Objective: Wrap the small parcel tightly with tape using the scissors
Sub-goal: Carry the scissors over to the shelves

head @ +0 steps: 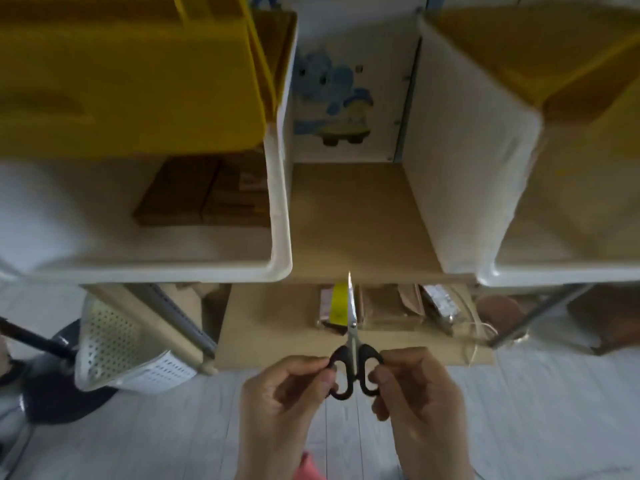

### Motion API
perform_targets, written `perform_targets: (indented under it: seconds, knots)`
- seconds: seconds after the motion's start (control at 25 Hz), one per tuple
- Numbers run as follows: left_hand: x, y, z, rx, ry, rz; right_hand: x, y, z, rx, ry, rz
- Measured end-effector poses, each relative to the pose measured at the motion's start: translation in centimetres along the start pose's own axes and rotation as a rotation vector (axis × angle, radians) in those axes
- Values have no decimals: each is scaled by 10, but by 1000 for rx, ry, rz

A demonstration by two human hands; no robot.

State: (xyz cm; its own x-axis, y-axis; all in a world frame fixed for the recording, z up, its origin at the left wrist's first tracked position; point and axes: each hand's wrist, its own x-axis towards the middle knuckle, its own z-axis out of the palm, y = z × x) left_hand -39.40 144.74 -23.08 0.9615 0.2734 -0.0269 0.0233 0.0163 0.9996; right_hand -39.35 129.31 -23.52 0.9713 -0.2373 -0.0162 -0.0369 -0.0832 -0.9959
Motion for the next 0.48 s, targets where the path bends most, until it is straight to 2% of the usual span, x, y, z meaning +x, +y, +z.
perform_targets:
  seconds: [0.08,0.2,0.28,0.48]
  knots:
    - [12,-39,-13,3,-30,-72,5,35,15,-29,-5,41]
    - [22,-56,-31,26,-128,-183,12,58,29,-55,-69,110]
    - [38,-76,-41,61,-128,-222,19,78,45,-87,-106,122]
    - [109,-196,-62,108,-84,-113,58,181,108,-96,-95,51]
